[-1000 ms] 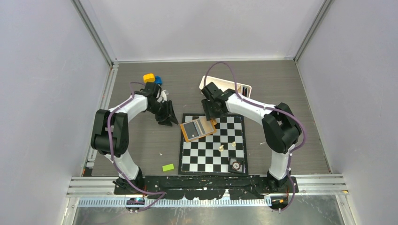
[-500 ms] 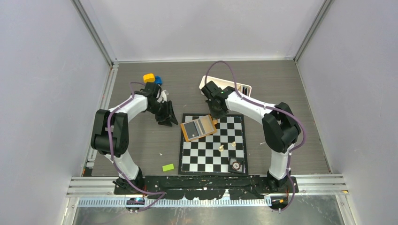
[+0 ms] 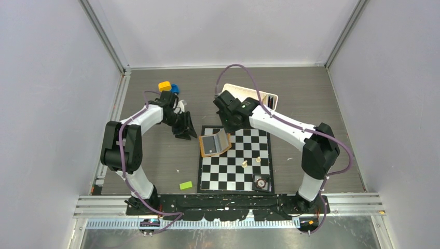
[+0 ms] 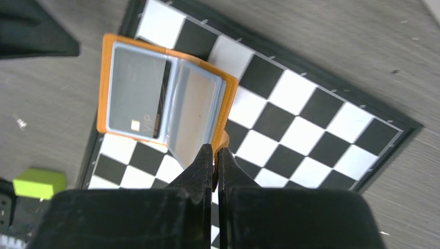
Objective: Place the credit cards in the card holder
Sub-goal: Close the card holder at the center of the board.
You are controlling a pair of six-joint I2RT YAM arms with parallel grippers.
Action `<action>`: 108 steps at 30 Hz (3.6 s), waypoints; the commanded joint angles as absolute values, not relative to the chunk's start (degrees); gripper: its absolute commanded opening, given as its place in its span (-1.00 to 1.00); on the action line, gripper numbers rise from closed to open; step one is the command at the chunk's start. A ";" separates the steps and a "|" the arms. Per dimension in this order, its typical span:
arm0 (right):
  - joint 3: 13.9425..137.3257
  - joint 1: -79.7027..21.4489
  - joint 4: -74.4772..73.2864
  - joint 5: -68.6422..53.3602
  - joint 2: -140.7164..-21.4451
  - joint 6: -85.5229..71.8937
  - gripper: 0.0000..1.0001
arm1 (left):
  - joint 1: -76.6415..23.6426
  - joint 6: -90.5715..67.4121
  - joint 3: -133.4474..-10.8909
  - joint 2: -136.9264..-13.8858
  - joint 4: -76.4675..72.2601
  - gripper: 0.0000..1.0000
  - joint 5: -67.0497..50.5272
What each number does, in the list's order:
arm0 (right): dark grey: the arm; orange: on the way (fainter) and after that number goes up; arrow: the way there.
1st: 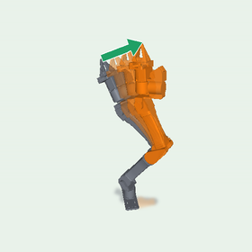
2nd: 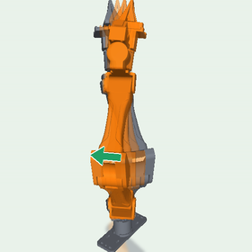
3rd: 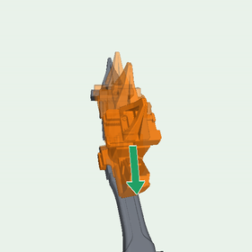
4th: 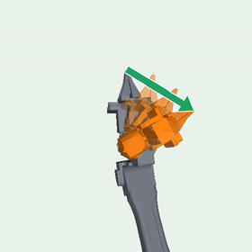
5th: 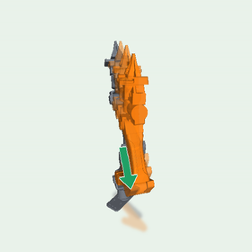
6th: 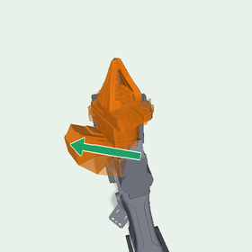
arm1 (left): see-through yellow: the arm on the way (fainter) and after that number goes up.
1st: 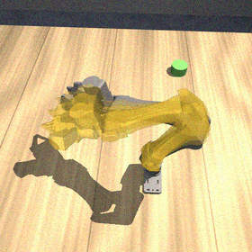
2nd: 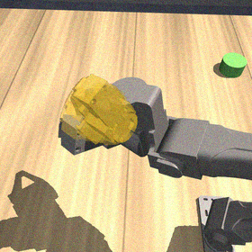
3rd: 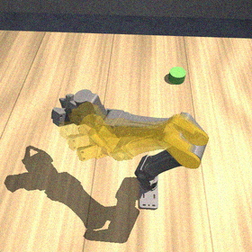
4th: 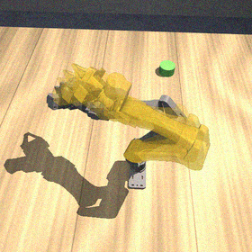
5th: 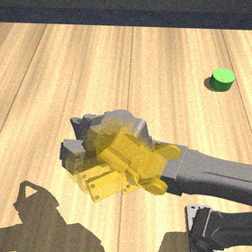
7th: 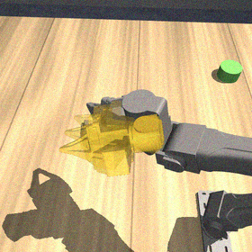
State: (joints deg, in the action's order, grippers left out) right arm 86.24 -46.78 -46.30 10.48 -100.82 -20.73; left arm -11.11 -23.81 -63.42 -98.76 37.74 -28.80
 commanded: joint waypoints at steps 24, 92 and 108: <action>93.33 -54.77 -46.47 23.45 -103.27 -25.66 -0.99 | -10.90 -24.73 -64.30 -95.47 36.98 -0.18 -30.55; 78.60 -29.48 -32.36 -30.21 -109.16 -19.19 0.07 | -23.37 -38.62 -62.54 -88.83 26.61 0.14 -26.99; 75.93 -31.11 -29.45 -33.78 -113.17 -20.46 0.14 | -26.05 -36.96 -60.40 -92.69 27.84 -0.06 -21.54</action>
State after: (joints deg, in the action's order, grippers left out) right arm 76.79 -30.70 -31.03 -31.59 -111.92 -19.90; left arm -25.30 -37.41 -61.43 -92.14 28.53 -24.14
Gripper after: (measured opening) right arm 0.569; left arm 0.507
